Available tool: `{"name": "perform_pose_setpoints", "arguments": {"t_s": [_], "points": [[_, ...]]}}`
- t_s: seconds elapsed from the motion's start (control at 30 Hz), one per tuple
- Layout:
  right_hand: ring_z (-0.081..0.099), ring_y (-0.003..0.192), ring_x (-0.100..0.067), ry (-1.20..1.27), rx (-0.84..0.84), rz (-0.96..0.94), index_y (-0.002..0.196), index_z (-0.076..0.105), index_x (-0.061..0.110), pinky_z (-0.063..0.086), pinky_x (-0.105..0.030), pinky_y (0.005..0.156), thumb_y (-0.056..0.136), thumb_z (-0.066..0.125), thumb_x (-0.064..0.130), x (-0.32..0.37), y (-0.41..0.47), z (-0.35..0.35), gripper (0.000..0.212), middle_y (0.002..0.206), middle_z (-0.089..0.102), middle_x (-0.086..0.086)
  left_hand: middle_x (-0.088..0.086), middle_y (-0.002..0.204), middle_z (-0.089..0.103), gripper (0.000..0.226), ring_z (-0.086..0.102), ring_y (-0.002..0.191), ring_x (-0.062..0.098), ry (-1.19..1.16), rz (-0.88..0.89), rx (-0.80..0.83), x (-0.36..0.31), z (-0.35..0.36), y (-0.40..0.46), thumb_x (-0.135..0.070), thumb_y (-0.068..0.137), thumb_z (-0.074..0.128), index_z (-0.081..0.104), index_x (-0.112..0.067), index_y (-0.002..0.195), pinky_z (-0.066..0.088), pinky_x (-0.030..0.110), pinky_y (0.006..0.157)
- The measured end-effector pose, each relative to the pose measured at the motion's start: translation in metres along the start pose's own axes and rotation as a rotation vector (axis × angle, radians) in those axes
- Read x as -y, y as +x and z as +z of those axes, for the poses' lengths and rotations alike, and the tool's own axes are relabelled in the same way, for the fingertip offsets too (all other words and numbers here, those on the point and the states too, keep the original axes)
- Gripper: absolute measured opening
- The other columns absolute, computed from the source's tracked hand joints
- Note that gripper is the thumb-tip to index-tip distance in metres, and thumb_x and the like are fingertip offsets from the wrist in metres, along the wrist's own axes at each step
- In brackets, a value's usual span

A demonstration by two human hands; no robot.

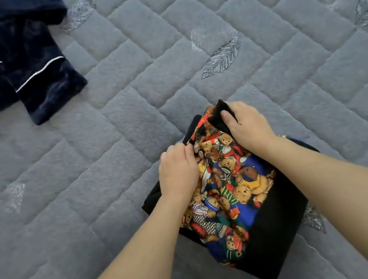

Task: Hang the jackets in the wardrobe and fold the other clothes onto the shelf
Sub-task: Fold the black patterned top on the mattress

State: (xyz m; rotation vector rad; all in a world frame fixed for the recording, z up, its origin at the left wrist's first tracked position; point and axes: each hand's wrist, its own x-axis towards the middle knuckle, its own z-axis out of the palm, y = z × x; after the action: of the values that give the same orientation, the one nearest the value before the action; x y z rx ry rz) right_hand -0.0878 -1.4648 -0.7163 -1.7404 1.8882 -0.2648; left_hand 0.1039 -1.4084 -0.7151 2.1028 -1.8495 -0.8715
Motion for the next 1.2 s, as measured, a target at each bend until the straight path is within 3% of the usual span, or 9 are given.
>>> {"name": "perform_pose_setpoints", "arguments": {"t_s": [0.1,0.2,0.4,0.63,0.83,0.9,1.0,1.1,1.2], "points": [[0.044,0.132,-0.019,0.076,0.065,-0.194,0.133,0.059,0.018,0.035,-0.041,0.109,0.103,0.043,0.033,0.004,0.01,-0.009,0.037,0.143,0.051,0.004,0.005,0.103,0.052,0.02,0.045,0.091,0.022,0.032,0.043,-0.049,0.004,0.004,-0.006,-0.021,0.102,0.04,0.057,-0.011,0.099,0.038,0.035,0.079],[0.045,0.133,-0.015,0.107,0.139,-0.318,0.131,0.061,0.019,0.033,-0.035,0.11,0.102,0.047,0.03,0.016,0.025,-0.005,0.034,0.142,0.053,0.005,0.011,0.105,0.051,0.015,0.045,0.092,0.026,0.003,0.004,-0.038,0.009,0.015,-0.003,-0.012,0.1,0.044,0.057,-0.005,0.095,0.039,0.039,0.083],[0.054,0.115,-0.027,-0.039,0.191,-0.273,0.11,0.064,0.009,0.037,-0.044,0.1,0.103,0.042,0.033,0.022,0.045,0.008,0.034,0.11,0.065,-0.008,0.014,0.1,0.05,0.017,0.046,0.09,0.029,-0.014,0.012,-0.046,0.016,0.023,0.009,-0.007,0.098,0.043,0.052,-0.005,0.084,0.038,0.041,0.084],[0.045,0.126,-0.023,0.01,0.301,-0.186,0.105,0.054,0.013,0.014,-0.032,0.111,0.105,0.036,0.033,0.034,0.045,0.003,0.027,0.121,0.064,-0.005,0.005,0.123,0.052,0.02,0.041,0.116,0.026,-0.023,0.007,-0.011,0.014,0.012,0.001,-0.014,0.101,0.042,0.061,-0.007,0.103,0.03,0.035,0.102],[0.049,0.115,-0.029,0.033,0.323,-0.181,0.1,0.046,0.017,0.018,-0.033,0.105,0.106,0.033,0.033,0.047,0.038,-0.01,0.022,0.105,0.064,-0.011,0.005,0.085,0.054,0.017,0.047,0.081,0.022,-0.115,0.11,-0.11,0.002,-0.008,-0.011,-0.008,0.099,0.041,0.055,-0.008,0.089,0.042,0.041,0.074],[0.055,0.101,-0.035,0.038,0.225,-0.24,0.098,0.044,0.013,0.03,-0.039,0.09,0.105,0.035,0.032,0.044,0.026,-0.017,0.022,0.094,0.065,-0.014,0.003,0.081,0.055,0.018,0.05,0.076,0.021,-0.133,0.147,-0.111,-0.002,-0.008,-0.014,-0.015,0.1,0.038,0.053,-0.01,0.091,0.043,0.037,0.069],[0.059,0.076,-0.042,-0.095,0.116,-0.255,0.091,0.032,0.013,0.032,-0.04,0.063,0.105,0.036,0.03,0.029,0.005,-0.022,0.022,0.078,0.062,-0.02,-0.002,0.077,0.056,0.02,0.058,0.072,0.02,-0.034,0.142,-0.016,-0.007,-0.001,-0.019,-0.031,0.103,0.033,0.048,-0.018,0.098,0.043,0.034,0.059],[0.062,0.08,-0.041,-0.201,0.126,-0.059,0.09,0.03,0.012,0.036,-0.04,0.06,0.105,0.033,0.029,0.021,0.002,-0.012,0.023,0.085,0.063,-0.021,0.002,0.082,0.063,0.023,0.064,0.077,0.026,0.225,0.109,0.032,-0.014,0.006,-0.006,-0.037,0.105,0.029,0.044,-0.019,0.102,0.044,0.037,0.056],[0.062,0.092,-0.039,-0.211,0.158,0.065,0.092,0.033,0.013,0.036,-0.04,0.067,0.106,0.03,0.029,0.02,0.015,0.0,0.021,0.097,0.064,-0.018,0.005,0.089,0.066,0.029,0.065,0.085,0.028,0.273,0.037,0.075,-0.016,0.005,0.005,-0.043,0.105,0.029,0.041,-0.017,0.106,0.039,0.037,0.058]]}}
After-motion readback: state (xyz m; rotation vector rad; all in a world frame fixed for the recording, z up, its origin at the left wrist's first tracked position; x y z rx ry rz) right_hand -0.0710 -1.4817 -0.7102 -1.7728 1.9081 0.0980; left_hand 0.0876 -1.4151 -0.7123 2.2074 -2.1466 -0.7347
